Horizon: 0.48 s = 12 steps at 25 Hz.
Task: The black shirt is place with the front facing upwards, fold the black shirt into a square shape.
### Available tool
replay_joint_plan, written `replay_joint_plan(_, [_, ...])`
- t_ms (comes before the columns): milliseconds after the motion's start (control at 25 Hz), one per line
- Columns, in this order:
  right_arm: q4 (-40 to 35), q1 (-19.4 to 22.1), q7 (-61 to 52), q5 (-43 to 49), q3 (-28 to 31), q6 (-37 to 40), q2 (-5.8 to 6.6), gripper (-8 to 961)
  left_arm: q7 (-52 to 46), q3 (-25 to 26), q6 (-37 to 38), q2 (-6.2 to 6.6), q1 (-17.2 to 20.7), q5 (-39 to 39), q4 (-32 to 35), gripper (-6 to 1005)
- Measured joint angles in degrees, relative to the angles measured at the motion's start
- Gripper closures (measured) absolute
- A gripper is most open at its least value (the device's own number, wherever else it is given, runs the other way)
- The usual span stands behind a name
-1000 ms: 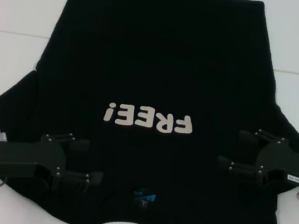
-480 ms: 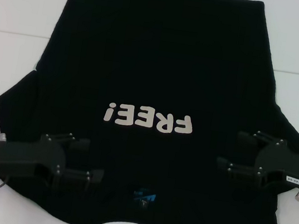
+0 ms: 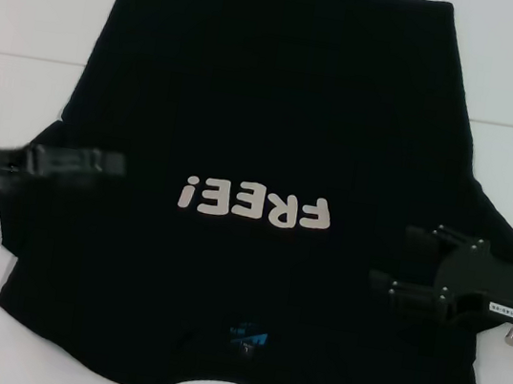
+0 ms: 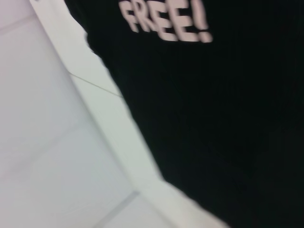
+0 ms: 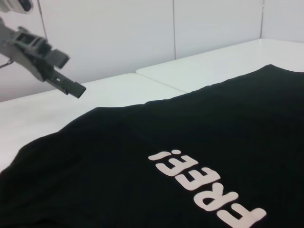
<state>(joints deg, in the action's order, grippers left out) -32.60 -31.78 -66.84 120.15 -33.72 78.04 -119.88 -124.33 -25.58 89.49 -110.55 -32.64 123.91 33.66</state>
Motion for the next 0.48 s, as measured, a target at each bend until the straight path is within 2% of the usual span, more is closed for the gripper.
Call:
replay_joint_plan(80, [0.0,-0.2,-0.7,0.0,0.0,0.3,0.01,22,-5.8,0.0,-1.0,1.99,-0.5,0.7,-0.1,106])
replay_joint_plan(280, [0.0,-0.7,-2.1,0.2,-0.4,0.5,0.0,22,-14.7,-1.7,-7.1,4.66,-1.3,6.0,0.2,113])
replay_joint_plan(360, [0.0,-1.0,-2.1,0.3,-0.4,0.3,0.0,23,-17.1,-2.7,-9.2,5.09,-2.1,9.8,0.2,116])
replay_joint_plan(480, [0.0,-1.4,-2.6,0.4,-0.5,-0.2,0.04,23,-19.5,-2.9,-11.1,4.96,-3.3,14.8,0.3,121])
